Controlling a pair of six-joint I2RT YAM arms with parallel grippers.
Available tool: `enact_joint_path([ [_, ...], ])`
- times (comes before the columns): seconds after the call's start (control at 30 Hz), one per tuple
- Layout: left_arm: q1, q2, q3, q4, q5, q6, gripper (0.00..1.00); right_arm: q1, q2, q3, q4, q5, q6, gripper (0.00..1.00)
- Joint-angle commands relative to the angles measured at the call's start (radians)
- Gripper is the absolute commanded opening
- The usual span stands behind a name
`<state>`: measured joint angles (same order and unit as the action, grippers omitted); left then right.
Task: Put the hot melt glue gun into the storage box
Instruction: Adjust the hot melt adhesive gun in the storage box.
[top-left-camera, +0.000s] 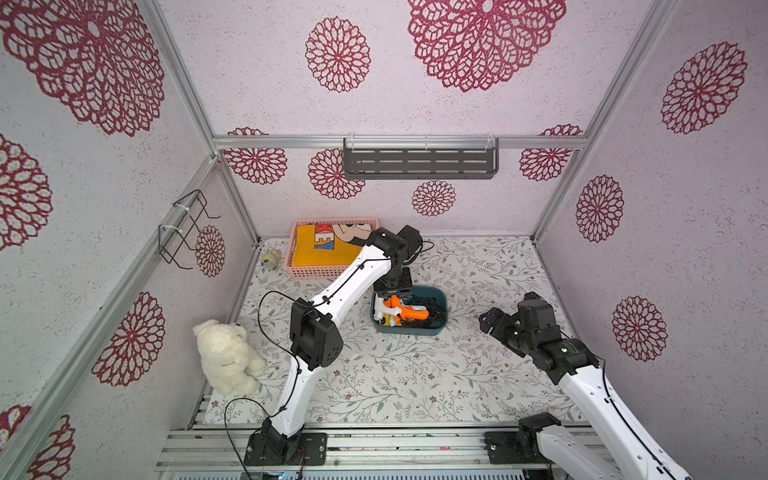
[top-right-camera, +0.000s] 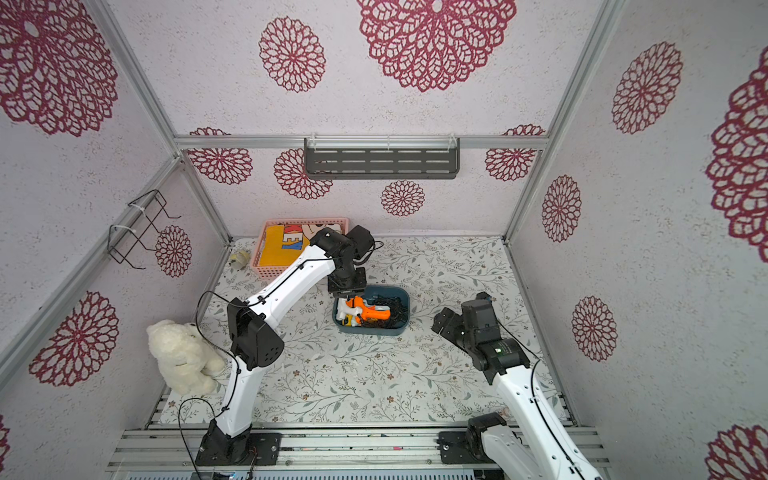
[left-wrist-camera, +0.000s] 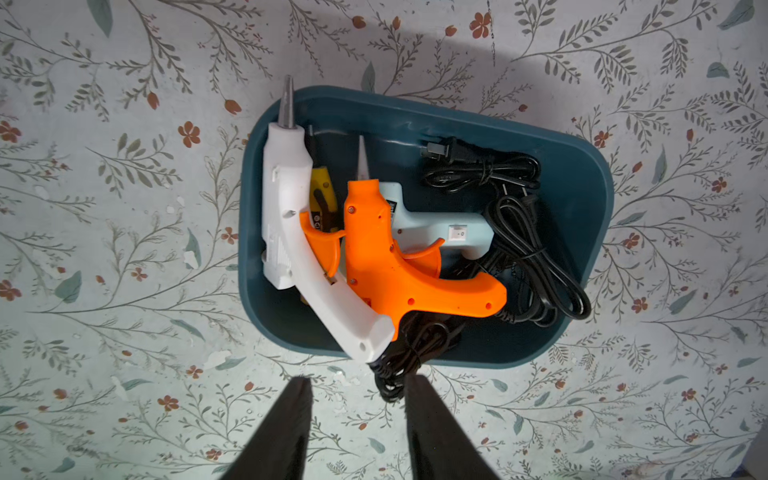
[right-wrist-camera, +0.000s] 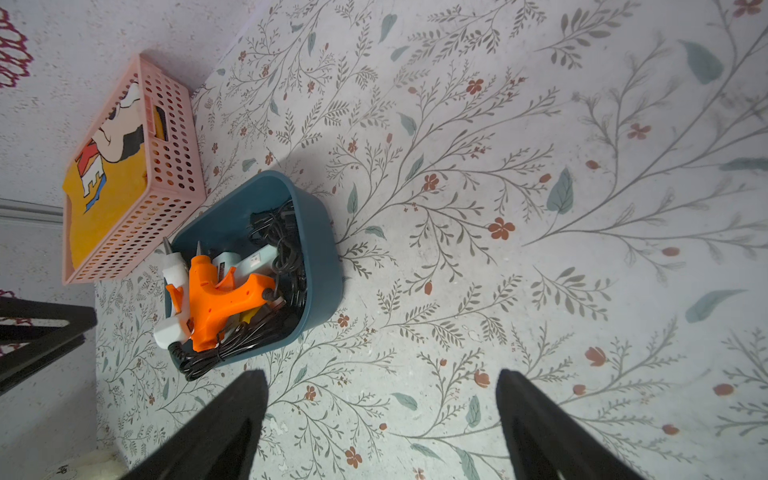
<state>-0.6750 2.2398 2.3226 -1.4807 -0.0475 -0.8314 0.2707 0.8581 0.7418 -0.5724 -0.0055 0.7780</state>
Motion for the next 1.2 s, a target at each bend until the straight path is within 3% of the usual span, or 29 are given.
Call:
enact_joint_path([
  [0.0,-0.017,0.029,-0.047,0.055,0.043,-0.015,0.38,-0.005,-0.005,0.000,0.013,-0.010,-0.007,0.93],
  [0.5,-0.025,0.009,-0.300,0.172,0.081,-0.033,0.28,-0.005,-0.007,-0.016,0.020,-0.022,-0.003,0.92],
  [0.73,-0.024,-0.030,-0.327,0.150,0.073,-0.040,0.28,-0.006,-0.005,-0.023,0.027,-0.033,0.003,0.91],
  [0.9,-0.027,-0.054,-0.251,0.095,0.038,-0.043,0.57,-0.006,-0.010,-0.015,0.024,-0.026,0.003,0.91],
  [1.17,-0.036,-0.148,-0.098,0.009,-0.071,-0.042,0.73,-0.005,-0.008,0.018,0.032,0.011,-0.030,0.91],
])
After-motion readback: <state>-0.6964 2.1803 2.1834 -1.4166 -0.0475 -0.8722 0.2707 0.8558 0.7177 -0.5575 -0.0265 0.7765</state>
